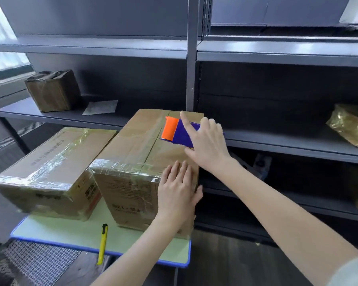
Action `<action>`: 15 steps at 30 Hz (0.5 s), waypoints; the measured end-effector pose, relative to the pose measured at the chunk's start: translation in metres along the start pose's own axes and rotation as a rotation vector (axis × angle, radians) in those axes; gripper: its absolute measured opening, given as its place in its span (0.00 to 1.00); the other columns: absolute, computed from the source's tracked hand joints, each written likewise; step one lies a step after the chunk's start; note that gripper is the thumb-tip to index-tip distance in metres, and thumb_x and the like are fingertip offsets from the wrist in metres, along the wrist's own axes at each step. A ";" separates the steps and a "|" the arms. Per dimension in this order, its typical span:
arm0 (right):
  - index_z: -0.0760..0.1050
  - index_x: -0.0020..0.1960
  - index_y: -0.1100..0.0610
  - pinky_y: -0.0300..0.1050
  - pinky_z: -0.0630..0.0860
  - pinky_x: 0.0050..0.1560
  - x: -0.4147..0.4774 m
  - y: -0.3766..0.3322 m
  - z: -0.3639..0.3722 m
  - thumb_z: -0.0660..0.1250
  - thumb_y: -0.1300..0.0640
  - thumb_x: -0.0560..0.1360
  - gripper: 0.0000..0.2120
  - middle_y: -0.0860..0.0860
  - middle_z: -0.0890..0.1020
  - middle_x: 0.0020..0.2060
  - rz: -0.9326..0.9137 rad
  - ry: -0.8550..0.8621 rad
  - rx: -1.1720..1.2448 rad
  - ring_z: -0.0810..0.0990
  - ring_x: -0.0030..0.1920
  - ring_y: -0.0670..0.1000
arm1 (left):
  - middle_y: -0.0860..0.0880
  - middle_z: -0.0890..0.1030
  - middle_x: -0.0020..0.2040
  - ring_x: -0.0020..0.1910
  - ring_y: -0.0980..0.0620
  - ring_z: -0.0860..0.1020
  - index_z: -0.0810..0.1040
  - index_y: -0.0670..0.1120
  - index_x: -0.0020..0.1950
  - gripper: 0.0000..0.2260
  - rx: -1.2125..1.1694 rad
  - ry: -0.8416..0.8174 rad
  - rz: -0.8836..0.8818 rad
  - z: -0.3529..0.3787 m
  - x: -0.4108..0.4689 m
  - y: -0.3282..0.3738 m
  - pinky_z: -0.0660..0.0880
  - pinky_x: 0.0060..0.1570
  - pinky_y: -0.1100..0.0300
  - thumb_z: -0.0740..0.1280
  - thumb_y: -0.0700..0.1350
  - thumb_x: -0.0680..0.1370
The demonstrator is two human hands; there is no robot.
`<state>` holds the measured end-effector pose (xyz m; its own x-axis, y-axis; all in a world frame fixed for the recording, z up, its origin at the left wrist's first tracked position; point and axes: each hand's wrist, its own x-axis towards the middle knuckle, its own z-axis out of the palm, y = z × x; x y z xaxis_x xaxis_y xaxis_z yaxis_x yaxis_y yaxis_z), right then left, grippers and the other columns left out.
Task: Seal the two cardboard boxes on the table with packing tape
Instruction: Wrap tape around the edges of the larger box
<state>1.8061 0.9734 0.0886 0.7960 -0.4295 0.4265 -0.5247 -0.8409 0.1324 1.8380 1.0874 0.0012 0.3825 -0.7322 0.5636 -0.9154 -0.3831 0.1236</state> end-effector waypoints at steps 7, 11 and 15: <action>0.45 0.77 0.50 0.49 0.66 0.50 0.014 -0.046 0.026 0.61 0.44 0.77 0.36 0.58 0.70 0.48 -0.076 0.061 -0.047 0.68 0.48 0.56 | 0.47 0.83 0.54 0.59 0.51 0.79 0.84 0.42 0.50 0.14 -0.272 0.159 -0.011 -0.029 -0.024 -0.076 0.69 0.65 0.52 0.62 0.48 0.75; 0.42 0.77 0.53 0.52 0.63 0.56 0.013 -0.068 0.035 0.50 0.41 0.80 0.32 0.60 0.69 0.51 -0.068 0.008 -0.060 0.67 0.51 0.58 | 0.46 0.83 0.51 0.58 0.47 0.79 0.84 0.40 0.48 0.14 -0.175 0.315 -0.179 -0.044 -0.033 -0.136 0.64 0.66 0.48 0.60 0.45 0.77; 0.46 0.77 0.53 0.58 0.57 0.66 0.010 -0.080 0.035 0.55 0.48 0.80 0.30 0.63 0.67 0.61 -0.001 -0.031 -0.078 0.64 0.62 0.63 | 0.44 0.82 0.54 0.58 0.44 0.76 0.79 0.39 0.56 0.11 -0.277 0.262 -0.524 -0.054 -0.036 -0.187 0.66 0.64 0.47 0.62 0.43 0.79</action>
<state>1.8667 1.0248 0.0511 0.8051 -0.4393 0.3985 -0.5445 -0.8139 0.2029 1.9885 1.2157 0.0018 0.7759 -0.3129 0.5478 -0.6279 -0.4667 0.6228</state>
